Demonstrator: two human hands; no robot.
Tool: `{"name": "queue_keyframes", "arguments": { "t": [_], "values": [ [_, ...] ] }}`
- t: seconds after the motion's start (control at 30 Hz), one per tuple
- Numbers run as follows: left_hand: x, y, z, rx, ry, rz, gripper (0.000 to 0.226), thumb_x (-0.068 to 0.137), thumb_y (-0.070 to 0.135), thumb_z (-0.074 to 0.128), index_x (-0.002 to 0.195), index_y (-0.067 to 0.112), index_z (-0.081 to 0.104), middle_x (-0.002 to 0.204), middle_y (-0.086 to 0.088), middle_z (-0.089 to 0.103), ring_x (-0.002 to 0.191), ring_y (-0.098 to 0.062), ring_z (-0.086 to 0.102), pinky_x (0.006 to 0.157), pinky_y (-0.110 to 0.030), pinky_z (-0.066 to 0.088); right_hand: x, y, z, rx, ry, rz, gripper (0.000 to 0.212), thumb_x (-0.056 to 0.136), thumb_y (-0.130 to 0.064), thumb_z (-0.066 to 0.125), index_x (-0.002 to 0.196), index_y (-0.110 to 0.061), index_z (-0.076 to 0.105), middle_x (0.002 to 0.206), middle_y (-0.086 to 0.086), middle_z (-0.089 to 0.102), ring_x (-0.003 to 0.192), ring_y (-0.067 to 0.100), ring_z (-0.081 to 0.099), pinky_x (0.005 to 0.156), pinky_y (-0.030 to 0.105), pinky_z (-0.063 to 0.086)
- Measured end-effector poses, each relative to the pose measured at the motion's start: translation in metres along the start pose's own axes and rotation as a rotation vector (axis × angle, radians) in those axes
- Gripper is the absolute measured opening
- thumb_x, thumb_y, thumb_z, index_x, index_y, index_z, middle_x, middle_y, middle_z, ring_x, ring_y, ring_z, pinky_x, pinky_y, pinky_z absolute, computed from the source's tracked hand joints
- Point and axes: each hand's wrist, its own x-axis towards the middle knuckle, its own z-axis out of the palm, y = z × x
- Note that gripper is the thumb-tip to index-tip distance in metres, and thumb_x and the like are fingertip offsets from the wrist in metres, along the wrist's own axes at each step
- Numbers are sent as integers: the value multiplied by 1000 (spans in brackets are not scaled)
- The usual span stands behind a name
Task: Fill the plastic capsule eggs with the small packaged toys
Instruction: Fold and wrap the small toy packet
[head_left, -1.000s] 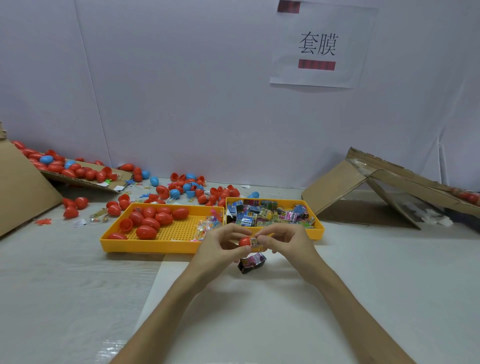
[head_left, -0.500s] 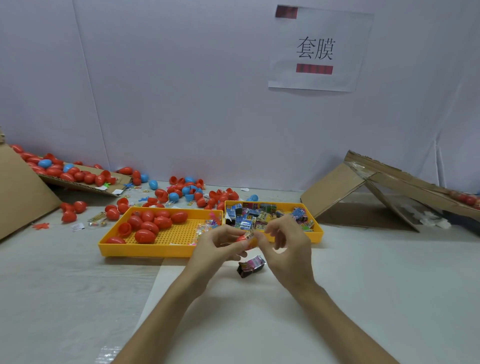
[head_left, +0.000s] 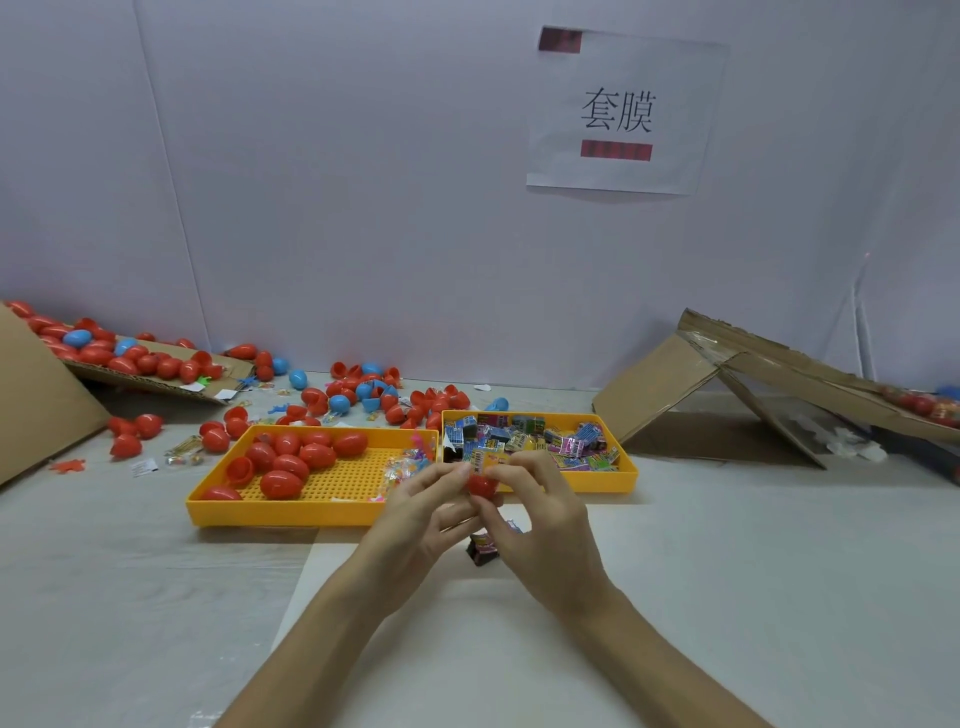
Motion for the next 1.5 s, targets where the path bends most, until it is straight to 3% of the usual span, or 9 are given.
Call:
{"name": "queue_keyframes", "arguments": {
  "t": [0.2,0.47,0.63,0.97,1.2,1.33,1.5],
  "values": [
    [2,0,-2,-78,62,-28,37,86,14,73,118,-2,64,119,-23,71,110,-32,70,85,-33,61,-3,2,1,-39,1,-26,20,94,-19,69,105,-2,73,103,5,61,92,20,65,79,30,57],
    [3,-1,-3,-136,46,-53,48,81,13,76,123,-2,61,120,-21,71,111,-31,70,82,-32,61,-4,4,1,-35,6,-21,19,94,-15,69,106,-1,75,100,10,67,92,23,68,79,34,58],
    [1,0,-3,-195,45,-54,49,81,11,76,126,-1,60,120,-22,71,111,-31,70,79,-32,61,-4,3,2,1,10,69,33,91,-21,72,120,-4,70,113,5,69,106,16,66,93,25,54],
    [1,-2,-2,-165,-7,-61,51,85,15,73,130,-2,57,126,-21,68,116,-31,68,87,-33,60,-8,9,3,-17,62,7,24,92,-18,68,105,2,75,100,9,73,95,19,70,85,30,59],
    [0,-2,2,-211,5,-58,50,86,14,70,131,-2,57,123,-22,69,112,-29,70,86,-33,61,-4,2,3,91,54,143,35,90,-23,70,120,-4,71,113,2,72,109,11,65,96,21,52],
    [-2,-3,2,-220,-16,-49,48,91,19,69,133,-1,58,129,-22,66,120,-30,66,95,-36,57,-5,4,3,50,53,127,32,87,-19,73,115,-3,73,109,3,73,105,12,67,94,25,54],
    [-1,-3,3,-209,16,-69,51,81,17,76,127,-1,61,125,-20,69,114,-29,69,84,-31,60,-8,8,5,-8,58,66,28,90,-21,69,109,-1,75,104,7,74,100,16,68,92,24,55]
  ]
}}
